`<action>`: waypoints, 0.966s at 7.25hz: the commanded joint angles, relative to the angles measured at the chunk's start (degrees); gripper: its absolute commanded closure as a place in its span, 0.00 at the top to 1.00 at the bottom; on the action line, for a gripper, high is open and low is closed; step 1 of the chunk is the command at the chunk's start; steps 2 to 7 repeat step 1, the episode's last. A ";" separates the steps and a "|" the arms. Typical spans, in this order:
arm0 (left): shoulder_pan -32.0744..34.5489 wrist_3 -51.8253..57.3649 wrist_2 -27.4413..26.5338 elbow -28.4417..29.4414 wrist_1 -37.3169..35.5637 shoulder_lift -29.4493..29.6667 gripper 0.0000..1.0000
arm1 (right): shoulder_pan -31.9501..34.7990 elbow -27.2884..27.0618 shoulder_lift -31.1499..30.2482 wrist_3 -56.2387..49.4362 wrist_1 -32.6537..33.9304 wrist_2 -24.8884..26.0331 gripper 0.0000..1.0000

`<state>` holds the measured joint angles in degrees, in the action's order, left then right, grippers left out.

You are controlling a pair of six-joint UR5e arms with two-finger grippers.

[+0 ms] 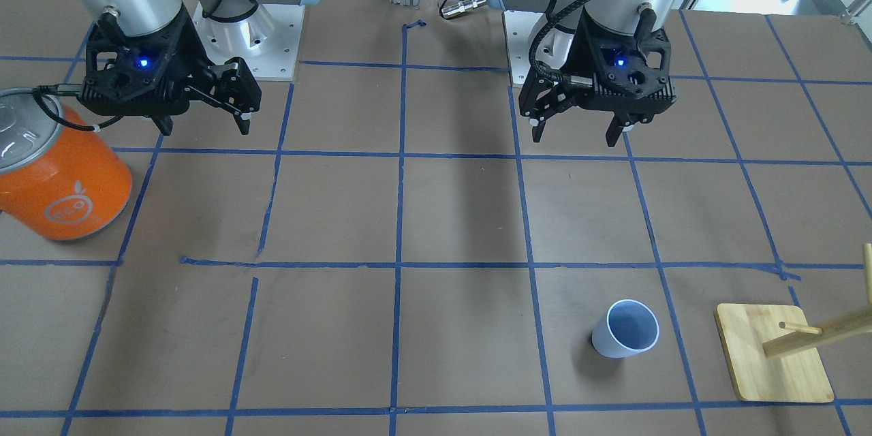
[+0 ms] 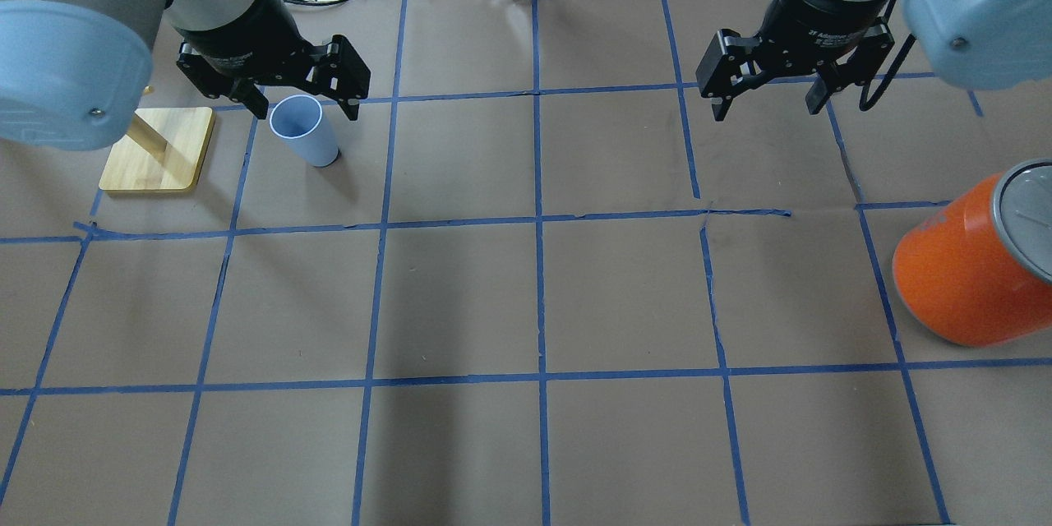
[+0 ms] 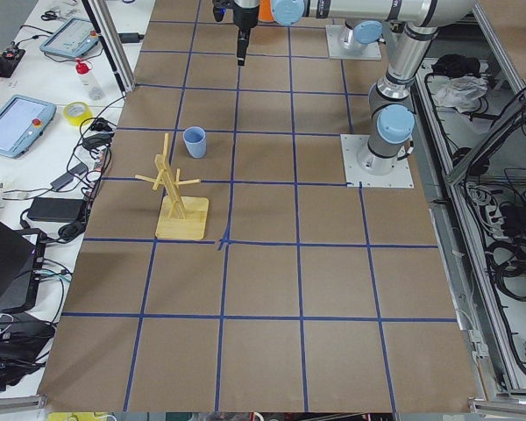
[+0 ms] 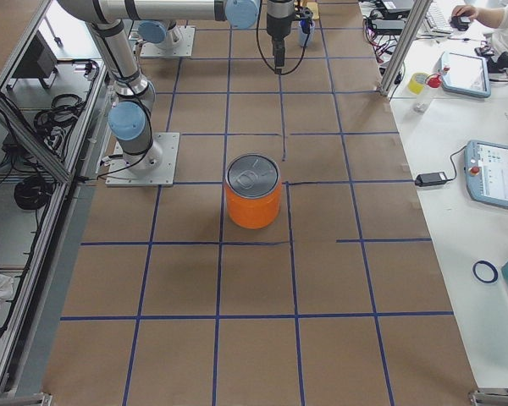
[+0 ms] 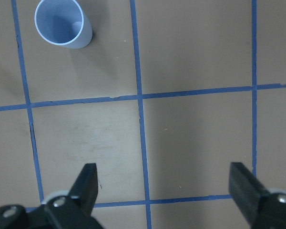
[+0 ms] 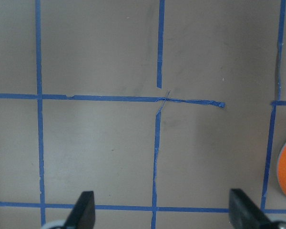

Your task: Flip cup

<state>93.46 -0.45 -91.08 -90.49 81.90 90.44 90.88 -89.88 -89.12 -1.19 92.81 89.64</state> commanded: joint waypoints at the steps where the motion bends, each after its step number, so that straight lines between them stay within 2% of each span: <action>1: 0.06 0.10 0.02 -0.04 -0.07 0.00 1.00 | 0.00 -0.29 1.39 0.05 0.36 0.36 1.00; 7: 0.06 0.10 0.02 -0.04 -0.07 0.00 1.00 | 0.00 -0.29 1.39 0.05 0.36 0.36 1.00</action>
